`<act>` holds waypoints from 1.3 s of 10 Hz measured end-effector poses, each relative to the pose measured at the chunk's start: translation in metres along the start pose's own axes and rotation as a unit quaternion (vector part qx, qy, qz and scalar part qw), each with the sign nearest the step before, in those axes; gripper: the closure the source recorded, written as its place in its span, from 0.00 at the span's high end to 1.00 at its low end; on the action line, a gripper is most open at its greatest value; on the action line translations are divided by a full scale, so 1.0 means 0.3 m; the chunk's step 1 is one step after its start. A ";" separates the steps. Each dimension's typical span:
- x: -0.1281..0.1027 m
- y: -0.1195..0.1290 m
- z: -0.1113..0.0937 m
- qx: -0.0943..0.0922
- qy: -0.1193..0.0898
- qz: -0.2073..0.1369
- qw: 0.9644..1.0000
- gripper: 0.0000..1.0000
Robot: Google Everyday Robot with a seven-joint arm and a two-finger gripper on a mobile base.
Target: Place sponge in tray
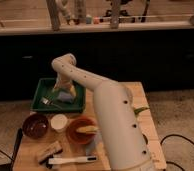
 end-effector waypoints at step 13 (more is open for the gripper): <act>-0.005 -0.002 -0.008 0.008 0.002 -0.007 1.000 0.80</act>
